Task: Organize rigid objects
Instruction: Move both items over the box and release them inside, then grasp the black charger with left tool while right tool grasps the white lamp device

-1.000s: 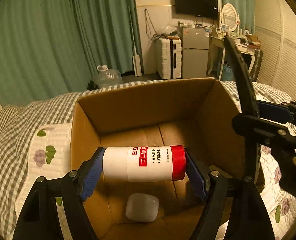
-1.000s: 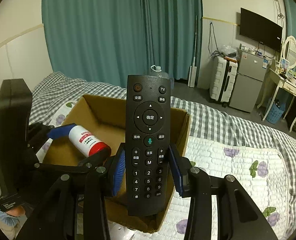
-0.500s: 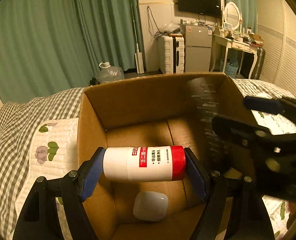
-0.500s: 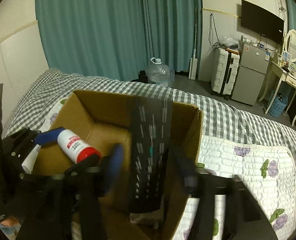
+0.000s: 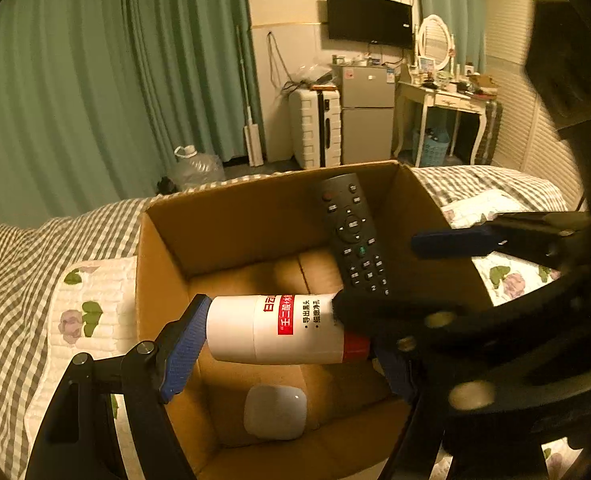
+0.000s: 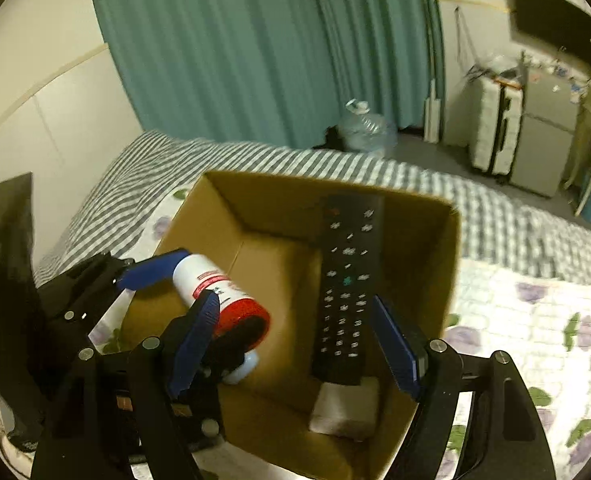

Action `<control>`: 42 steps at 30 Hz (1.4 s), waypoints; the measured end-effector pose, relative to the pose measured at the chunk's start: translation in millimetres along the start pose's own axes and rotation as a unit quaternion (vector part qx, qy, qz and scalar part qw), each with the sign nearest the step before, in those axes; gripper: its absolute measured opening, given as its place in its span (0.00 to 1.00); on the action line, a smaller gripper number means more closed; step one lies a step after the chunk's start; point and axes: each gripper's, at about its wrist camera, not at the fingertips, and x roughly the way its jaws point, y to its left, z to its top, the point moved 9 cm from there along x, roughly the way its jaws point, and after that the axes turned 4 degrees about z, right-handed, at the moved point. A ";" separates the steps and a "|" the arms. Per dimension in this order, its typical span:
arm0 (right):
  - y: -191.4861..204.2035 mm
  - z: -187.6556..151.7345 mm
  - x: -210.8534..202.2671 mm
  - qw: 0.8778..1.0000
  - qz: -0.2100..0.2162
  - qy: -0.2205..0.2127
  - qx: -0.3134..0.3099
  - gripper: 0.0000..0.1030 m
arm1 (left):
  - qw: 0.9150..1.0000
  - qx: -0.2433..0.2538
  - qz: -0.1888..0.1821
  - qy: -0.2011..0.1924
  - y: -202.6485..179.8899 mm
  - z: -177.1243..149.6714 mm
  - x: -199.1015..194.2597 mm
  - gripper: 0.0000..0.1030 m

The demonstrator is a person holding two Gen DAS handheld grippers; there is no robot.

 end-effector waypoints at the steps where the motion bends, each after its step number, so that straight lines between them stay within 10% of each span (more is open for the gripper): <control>1: 0.2 -0.7 3.3 1.000 0.006 0.006 0.002 0.75 | 1.000 0.003 -0.002 -0.004 -1.4 -0.1 -0.2 0.77; 11: 0.1 4.0 -3.6 1.000 -0.018 -0.002 0.006 0.75 | 1.000 0.013 0.006 -0.019 -1.9 3.5 -11.2 0.77; 26: 36.0 -32.3 -139.2 0.987 -0.123 -0.095 -0.027 0.76 | 0.998 -0.055 0.034 -0.026 29.7 -31.3 -120.0 0.77; 42: 6.6 -125.3 -61.8 0.995 -0.101 -0.009 0.012 0.76 | 0.997 -0.010 0.008 0.081 -3.0 -133.5 -42.0 0.77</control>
